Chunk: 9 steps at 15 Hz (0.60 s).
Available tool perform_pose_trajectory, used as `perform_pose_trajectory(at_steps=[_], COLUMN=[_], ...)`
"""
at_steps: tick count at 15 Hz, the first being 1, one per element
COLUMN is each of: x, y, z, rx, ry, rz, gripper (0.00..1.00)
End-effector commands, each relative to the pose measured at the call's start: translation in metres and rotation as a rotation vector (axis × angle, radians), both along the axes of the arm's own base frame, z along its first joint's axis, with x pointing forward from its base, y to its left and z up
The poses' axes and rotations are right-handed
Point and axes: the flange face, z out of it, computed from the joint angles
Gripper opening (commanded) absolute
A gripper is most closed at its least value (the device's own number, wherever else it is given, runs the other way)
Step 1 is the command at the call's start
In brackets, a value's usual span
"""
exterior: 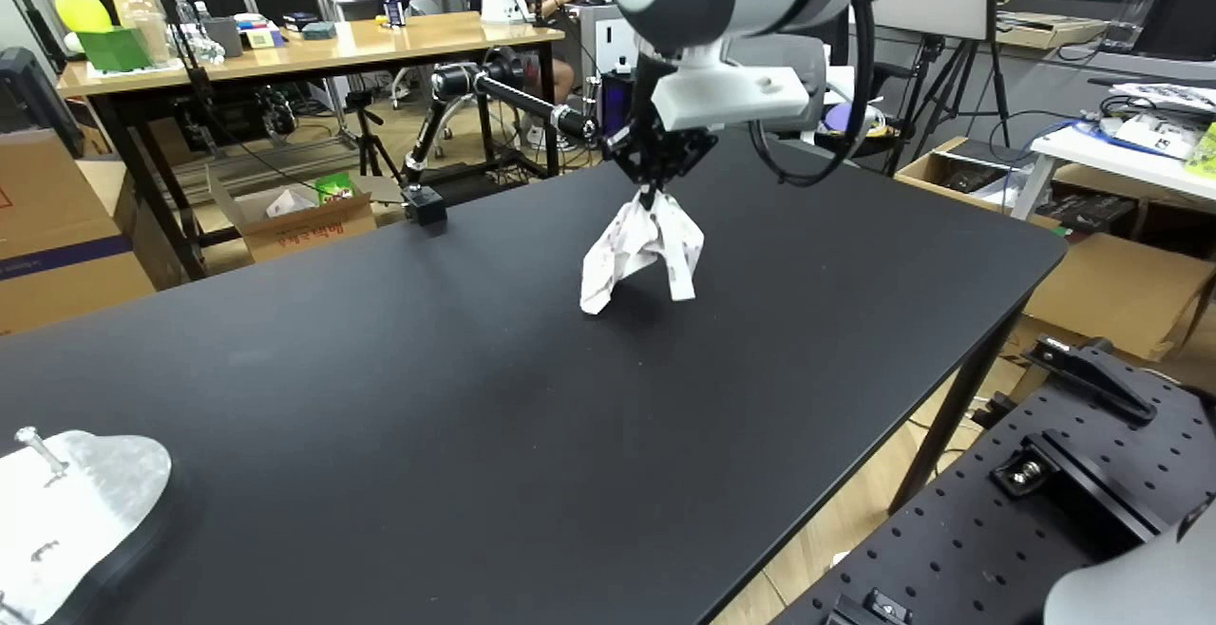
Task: Hang the cloth on the stand
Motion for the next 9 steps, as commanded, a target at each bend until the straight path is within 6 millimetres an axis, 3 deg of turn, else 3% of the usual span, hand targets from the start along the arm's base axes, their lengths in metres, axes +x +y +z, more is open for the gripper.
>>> perform_pose_trajectory(at_steps=[1,6,9], x=[0.031,0.069,0.089], y=[0.001,0.003,0.007], z=[0.070,0.168,0.214], rx=[0.010,0.024,0.035], ry=[-0.022,-0.078,-0.082], rz=[-0.045,-0.095,-0.121], gripper=[0.00,0.00,0.00])
